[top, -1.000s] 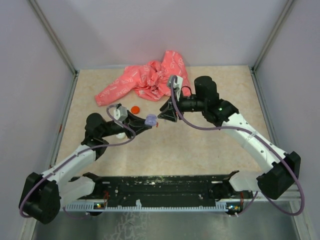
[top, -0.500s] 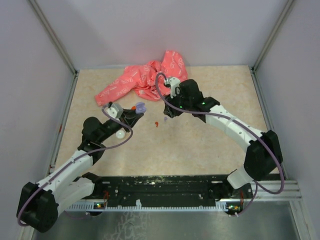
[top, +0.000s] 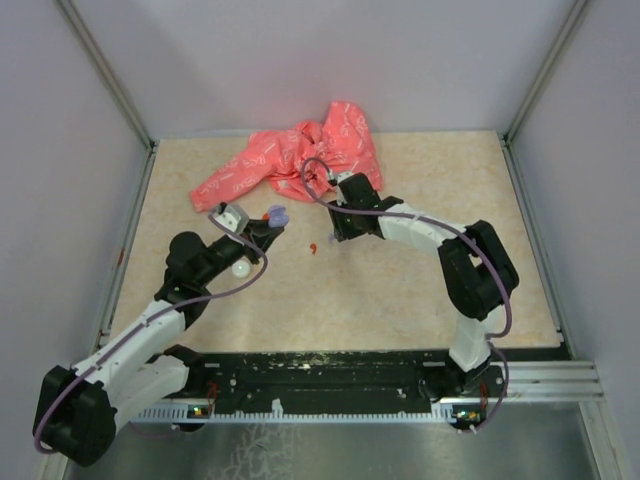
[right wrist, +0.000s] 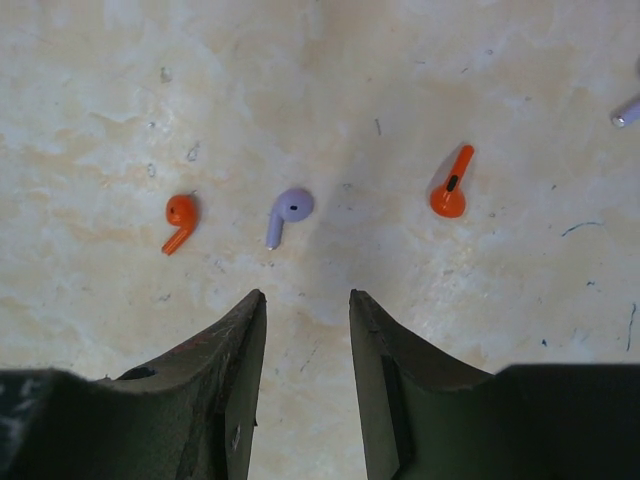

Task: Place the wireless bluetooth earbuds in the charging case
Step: Pick up the earbud from the center of the board.

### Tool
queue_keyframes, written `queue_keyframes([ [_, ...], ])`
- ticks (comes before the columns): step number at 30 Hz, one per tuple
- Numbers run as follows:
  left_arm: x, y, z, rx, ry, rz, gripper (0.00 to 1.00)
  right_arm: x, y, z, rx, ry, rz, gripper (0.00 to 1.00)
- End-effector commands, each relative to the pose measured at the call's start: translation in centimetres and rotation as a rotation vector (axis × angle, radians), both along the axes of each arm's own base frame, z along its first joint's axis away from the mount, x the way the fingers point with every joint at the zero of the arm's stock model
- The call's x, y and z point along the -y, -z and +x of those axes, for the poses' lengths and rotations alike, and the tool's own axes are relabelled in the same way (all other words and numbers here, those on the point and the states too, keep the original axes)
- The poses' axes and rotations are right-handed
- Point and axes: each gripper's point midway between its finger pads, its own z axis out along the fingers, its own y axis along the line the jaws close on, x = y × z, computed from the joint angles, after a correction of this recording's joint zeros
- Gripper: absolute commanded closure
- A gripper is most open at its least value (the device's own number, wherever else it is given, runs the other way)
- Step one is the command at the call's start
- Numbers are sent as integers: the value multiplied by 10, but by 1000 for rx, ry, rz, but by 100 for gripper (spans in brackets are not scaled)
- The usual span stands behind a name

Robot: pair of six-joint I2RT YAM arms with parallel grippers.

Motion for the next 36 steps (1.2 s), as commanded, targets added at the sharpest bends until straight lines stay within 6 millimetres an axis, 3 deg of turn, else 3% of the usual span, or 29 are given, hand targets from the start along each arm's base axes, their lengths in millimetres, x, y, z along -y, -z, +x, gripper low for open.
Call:
queue_keyframes([
  [1, 5, -15, 0, 30, 23, -5, 100, -5, -33, 50, 124, 74, 62, 61],
  [9, 9, -12, -1, 6, 45, -8, 100, -34, -15, 34, 42, 9, 87, 62],
  [22, 10, -11, -2, -8, 58, -9, 100, -43, 20, 33, -36, 50, 11, 62],
  [36, 12, -11, -3, -13, 70, -10, 100, -45, 34, 24, -62, 46, -92, 66],
])
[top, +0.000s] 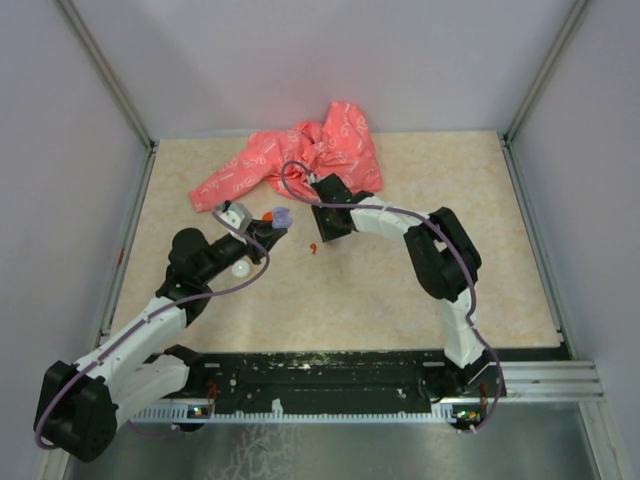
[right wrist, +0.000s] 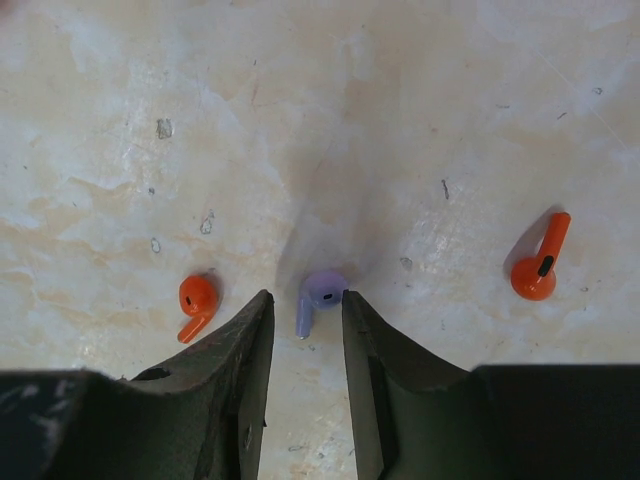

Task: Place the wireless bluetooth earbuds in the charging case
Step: Pick up the earbud from the center of the board.

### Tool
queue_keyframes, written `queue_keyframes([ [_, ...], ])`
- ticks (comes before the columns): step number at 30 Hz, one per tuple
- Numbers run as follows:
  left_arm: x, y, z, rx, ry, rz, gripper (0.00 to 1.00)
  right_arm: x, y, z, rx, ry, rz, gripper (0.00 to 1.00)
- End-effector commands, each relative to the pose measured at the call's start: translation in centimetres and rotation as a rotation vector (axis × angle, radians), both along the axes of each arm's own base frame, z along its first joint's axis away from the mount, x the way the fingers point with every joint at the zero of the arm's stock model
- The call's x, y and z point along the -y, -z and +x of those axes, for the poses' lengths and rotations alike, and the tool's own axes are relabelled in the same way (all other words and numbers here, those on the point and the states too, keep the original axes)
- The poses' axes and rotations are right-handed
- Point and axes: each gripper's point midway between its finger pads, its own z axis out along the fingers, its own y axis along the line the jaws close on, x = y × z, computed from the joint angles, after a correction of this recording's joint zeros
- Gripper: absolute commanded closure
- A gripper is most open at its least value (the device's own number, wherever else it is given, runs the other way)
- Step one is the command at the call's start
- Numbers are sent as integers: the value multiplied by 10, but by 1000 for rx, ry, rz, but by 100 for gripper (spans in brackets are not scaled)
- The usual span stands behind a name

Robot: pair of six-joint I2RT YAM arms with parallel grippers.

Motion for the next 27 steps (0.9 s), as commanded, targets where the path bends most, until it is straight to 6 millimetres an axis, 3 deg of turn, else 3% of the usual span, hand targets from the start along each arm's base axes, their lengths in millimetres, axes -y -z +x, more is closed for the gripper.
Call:
queue_keyframes([
  [1, 4, -16, -1, 22, 21, -22, 100, -7, -9, 8, 37, 7, -23, 66],
  [18, 6, -15, -1, 14, 28, -24, 100, -9, 8, 8, 21, 8, -89, 67],
  [27, 7, -15, -2, 13, 36, -27, 100, -7, 12, 5, 20, -6, -131, 73],
])
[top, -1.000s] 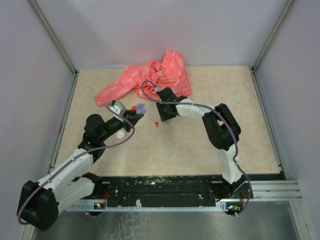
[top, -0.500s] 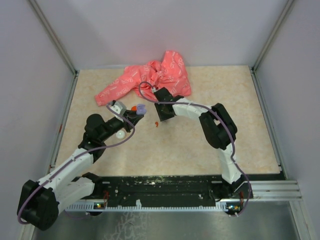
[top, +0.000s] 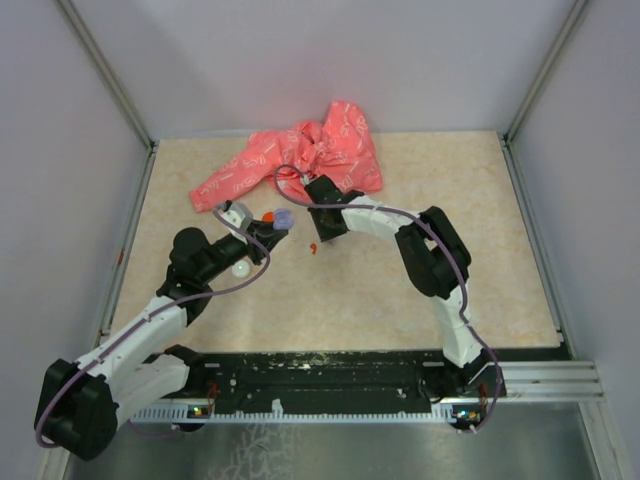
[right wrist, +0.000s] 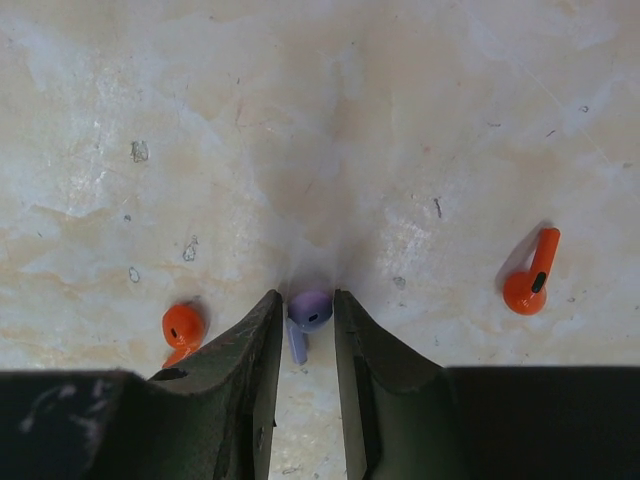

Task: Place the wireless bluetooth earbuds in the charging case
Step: Pick up the earbud from the center of the board, then place the earbud in the charging case.

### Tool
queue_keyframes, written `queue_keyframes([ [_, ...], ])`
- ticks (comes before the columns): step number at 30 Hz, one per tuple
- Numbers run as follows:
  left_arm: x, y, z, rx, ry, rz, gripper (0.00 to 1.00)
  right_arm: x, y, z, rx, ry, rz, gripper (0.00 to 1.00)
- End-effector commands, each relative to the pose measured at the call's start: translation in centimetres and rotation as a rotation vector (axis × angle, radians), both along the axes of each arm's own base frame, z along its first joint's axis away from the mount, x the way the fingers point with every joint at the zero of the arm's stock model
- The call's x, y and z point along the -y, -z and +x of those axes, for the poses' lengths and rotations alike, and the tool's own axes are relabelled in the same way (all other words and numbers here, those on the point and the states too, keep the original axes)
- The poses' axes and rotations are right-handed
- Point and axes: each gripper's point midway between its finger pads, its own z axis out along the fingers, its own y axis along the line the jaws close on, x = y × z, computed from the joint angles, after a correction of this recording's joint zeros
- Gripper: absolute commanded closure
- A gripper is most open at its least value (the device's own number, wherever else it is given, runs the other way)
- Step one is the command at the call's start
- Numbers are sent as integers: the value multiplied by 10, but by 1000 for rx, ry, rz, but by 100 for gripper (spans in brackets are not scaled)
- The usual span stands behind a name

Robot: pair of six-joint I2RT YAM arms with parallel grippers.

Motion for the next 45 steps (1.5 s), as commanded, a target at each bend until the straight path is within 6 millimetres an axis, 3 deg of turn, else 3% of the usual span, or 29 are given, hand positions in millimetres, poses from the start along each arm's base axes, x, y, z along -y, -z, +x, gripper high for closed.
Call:
queue_keyframes([
  [1, 4, -18, 0, 32, 21, -23, 100, -3, 7, -3, -12, -19, -35, 74],
  [7, 3, -20, -2, 41, 20, -40, 100, -2, -4, -6, 0, -38, -23, 82],
  [14, 3, -21, -4, 45, 20, -59, 100, -7, -49, -9, 80, -74, 72, 84],
  [24, -2, -22, -5, 37, 18, -131, 100, -12, -145, -20, 279, -145, 274, 85],
  [27, -1, -23, -8, 46, 42, -141, 100, -11, -188, -30, 356, -176, 356, 86],
  [34, 7, -24, -18, 58, 128, -150, 100, -11, -258, -57, 506, -278, 527, 87],
  [39, 13, -24, -25, 62, 188, -161, 100, -15, -300, -80, 586, -374, 653, 87],
  [45, 16, -26, -33, 82, 241, -158, 100, -24, -330, -109, 628, -492, 799, 88],
])
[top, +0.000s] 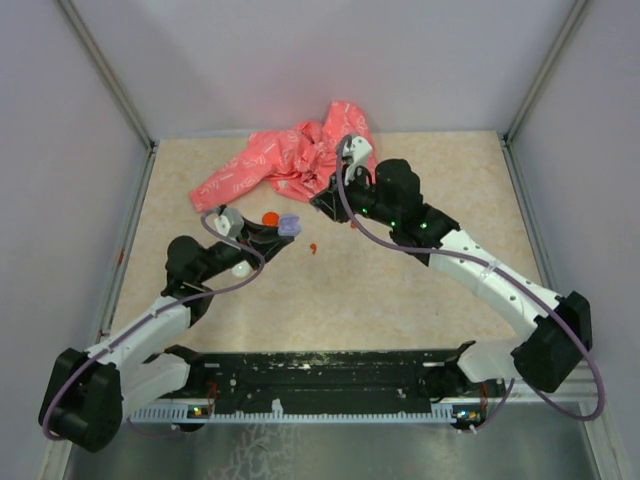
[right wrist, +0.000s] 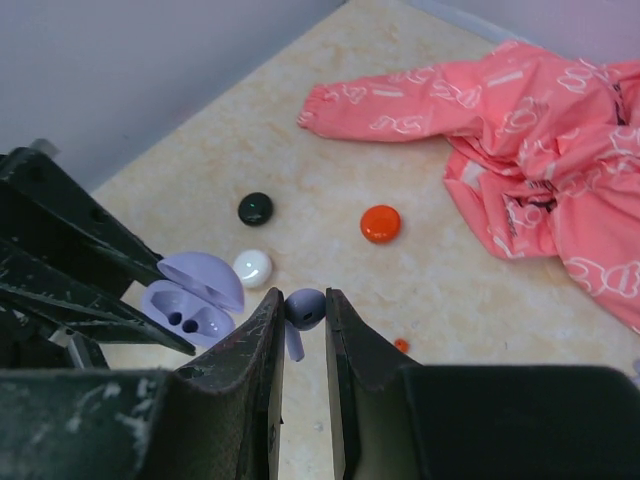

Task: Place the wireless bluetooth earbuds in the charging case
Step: Place the earbud in the charging case.

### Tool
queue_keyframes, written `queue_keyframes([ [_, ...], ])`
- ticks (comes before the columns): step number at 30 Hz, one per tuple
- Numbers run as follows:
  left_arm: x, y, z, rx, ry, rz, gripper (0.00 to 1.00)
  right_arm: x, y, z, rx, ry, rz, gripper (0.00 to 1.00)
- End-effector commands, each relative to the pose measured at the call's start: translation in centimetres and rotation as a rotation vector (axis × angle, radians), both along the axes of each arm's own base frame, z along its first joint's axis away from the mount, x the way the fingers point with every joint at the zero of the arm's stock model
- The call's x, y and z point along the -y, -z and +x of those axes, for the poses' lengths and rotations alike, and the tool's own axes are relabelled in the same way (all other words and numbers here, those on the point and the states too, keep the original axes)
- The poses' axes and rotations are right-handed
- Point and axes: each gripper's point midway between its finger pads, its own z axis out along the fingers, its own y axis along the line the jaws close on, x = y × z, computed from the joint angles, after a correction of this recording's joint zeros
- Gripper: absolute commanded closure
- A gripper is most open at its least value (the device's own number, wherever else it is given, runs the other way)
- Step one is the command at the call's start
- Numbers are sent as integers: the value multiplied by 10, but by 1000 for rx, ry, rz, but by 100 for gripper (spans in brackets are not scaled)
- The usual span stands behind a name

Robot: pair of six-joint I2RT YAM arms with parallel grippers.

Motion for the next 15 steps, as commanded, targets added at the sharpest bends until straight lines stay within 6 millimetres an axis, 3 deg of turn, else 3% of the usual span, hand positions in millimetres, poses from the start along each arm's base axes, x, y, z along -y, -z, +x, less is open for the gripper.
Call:
queue_keyframes([
  [1, 3, -12, -12, 66, 71, -23, 100, -16, -56, -32, 132, -163, 167, 88],
  [5, 5, -16, -21, 92, 116, -37, 100, -22, -69, -55, 185, -268, 233, 88],
  [15, 8, -25, -40, 140, 215, -84, 100, -32, -76, -95, 286, -441, 322, 88],
])
